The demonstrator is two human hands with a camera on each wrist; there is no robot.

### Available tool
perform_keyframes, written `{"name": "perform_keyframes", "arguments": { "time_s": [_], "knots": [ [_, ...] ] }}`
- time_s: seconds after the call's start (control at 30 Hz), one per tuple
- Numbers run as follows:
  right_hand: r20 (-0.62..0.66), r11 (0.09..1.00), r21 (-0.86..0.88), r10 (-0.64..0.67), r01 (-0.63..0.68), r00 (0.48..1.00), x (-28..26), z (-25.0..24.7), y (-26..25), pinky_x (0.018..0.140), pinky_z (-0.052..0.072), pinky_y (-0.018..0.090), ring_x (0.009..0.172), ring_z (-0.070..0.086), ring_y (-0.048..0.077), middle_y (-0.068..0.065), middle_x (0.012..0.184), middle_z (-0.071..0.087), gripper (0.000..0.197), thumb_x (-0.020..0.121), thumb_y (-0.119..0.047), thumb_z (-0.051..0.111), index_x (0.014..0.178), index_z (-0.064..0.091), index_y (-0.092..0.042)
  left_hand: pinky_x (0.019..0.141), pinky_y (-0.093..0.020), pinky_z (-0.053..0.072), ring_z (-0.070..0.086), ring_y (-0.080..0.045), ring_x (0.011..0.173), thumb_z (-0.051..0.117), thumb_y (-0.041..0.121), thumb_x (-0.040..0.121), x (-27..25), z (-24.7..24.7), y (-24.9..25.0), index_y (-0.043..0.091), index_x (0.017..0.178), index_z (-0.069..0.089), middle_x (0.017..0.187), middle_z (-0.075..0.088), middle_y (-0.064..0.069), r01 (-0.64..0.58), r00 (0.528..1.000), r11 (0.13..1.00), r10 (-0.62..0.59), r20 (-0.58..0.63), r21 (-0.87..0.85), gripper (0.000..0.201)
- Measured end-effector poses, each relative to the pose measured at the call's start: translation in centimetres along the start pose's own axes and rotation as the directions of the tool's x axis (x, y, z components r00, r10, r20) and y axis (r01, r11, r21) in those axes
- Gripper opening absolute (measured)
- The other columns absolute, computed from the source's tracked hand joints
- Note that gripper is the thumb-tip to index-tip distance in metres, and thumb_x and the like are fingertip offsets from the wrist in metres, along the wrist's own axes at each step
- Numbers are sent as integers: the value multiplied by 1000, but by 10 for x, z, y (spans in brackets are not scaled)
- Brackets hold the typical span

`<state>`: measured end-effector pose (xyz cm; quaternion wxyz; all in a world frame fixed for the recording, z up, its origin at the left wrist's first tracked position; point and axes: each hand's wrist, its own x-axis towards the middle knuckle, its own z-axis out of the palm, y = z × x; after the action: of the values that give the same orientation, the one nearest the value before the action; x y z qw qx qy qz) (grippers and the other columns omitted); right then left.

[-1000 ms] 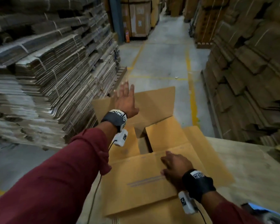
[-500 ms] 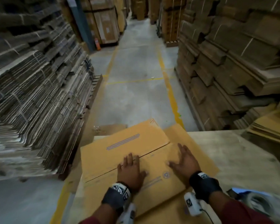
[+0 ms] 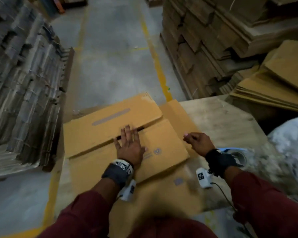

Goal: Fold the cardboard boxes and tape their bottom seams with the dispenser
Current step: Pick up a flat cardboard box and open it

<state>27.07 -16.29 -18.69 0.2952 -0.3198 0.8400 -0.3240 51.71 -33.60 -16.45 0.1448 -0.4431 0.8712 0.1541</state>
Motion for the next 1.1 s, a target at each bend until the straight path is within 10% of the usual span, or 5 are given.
{"name": "perform_keyframes", "arguments": {
  "time_s": [0.2,0.37,0.63,0.83,1.1],
  "knots": [
    [-225,922,-169,307,-348,925,-7,-92,99,86,54,33,99,69,31,13,114,74,30,89,-12,70,119,73,-17,114,-65,27,32,-33,145,48,81,87,22,-2,5,20,161,21,157,32,-10,-95,988,989,107,-113,109,100],
    [-45,792,-537,316,-290,948,-9,-104,159,102,46,37,125,59,34,14,146,56,66,88,-27,73,149,50,-14,120,-64,21,12,-38,155,26,75,96,24,9,17,21,163,19,167,11,-18,-69,994,991,79,-82,117,86],
    [55,660,-735,284,-153,957,15,-96,151,76,50,34,98,66,34,13,110,68,18,86,-28,70,102,71,-18,113,-78,-3,12,-35,158,21,80,93,26,4,29,26,163,-17,172,10,-11,-87,993,994,92,-80,63,97],
    [133,677,-736,129,11,983,23,-154,108,71,40,30,98,65,29,3,102,68,27,77,-46,83,84,62,-31,117,-77,3,6,-37,158,19,71,100,28,5,41,17,165,2,173,2,-11,-59,998,990,61,-8,131,86],
    [231,421,-889,67,183,971,54,-235,33,65,51,33,76,60,18,-9,81,56,26,84,-48,74,82,51,-36,119,-74,-1,6,-36,159,17,73,100,33,11,65,18,165,0,173,2,-11,-23,1000,991,25,-13,135,87]
  ]
}}
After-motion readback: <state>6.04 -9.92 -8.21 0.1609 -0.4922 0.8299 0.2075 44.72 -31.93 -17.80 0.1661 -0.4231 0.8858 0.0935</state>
